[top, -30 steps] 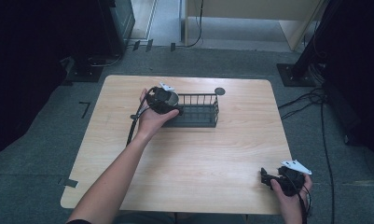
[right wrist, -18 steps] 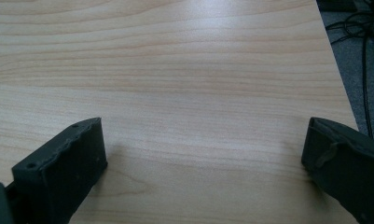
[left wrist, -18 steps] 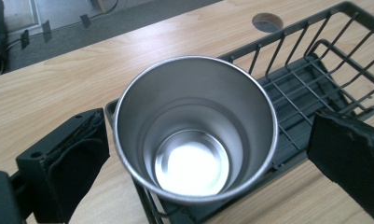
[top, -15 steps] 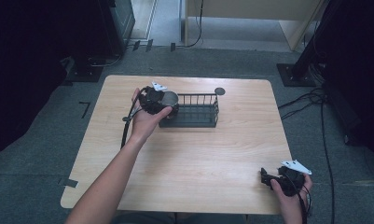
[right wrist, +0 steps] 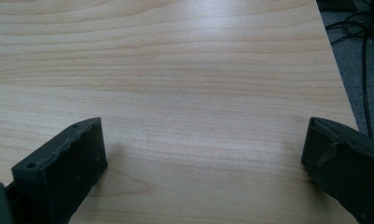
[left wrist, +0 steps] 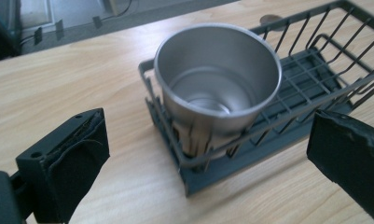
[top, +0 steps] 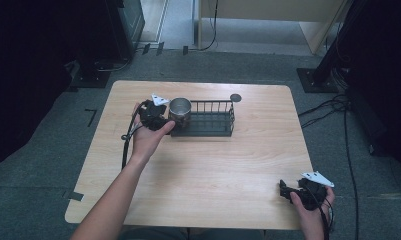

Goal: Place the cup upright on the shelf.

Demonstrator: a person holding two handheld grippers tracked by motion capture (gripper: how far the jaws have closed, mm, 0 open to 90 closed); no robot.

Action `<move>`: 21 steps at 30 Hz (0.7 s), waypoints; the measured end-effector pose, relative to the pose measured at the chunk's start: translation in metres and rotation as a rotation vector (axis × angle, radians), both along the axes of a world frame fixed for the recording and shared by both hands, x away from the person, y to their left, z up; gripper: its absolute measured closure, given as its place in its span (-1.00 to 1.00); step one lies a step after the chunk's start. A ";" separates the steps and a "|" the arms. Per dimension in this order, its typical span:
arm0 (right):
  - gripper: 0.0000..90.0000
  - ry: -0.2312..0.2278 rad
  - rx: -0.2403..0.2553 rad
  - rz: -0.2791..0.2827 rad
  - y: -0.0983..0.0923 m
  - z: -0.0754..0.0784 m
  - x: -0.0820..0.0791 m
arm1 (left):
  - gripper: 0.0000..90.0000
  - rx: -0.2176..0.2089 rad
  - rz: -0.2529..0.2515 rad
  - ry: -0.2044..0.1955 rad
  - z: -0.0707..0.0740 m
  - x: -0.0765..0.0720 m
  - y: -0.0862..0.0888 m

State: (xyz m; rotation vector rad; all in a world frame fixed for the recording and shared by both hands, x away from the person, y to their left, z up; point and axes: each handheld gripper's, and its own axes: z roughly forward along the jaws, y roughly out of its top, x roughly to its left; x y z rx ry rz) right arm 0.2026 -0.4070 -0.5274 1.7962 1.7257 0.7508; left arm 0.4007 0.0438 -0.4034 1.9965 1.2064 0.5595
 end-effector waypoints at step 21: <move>-1.00 0.000 0.000 0.000 0.000 0.000 0.000 | -1.00 -0.025 0.060 -0.016 -0.011 -0.042 0.035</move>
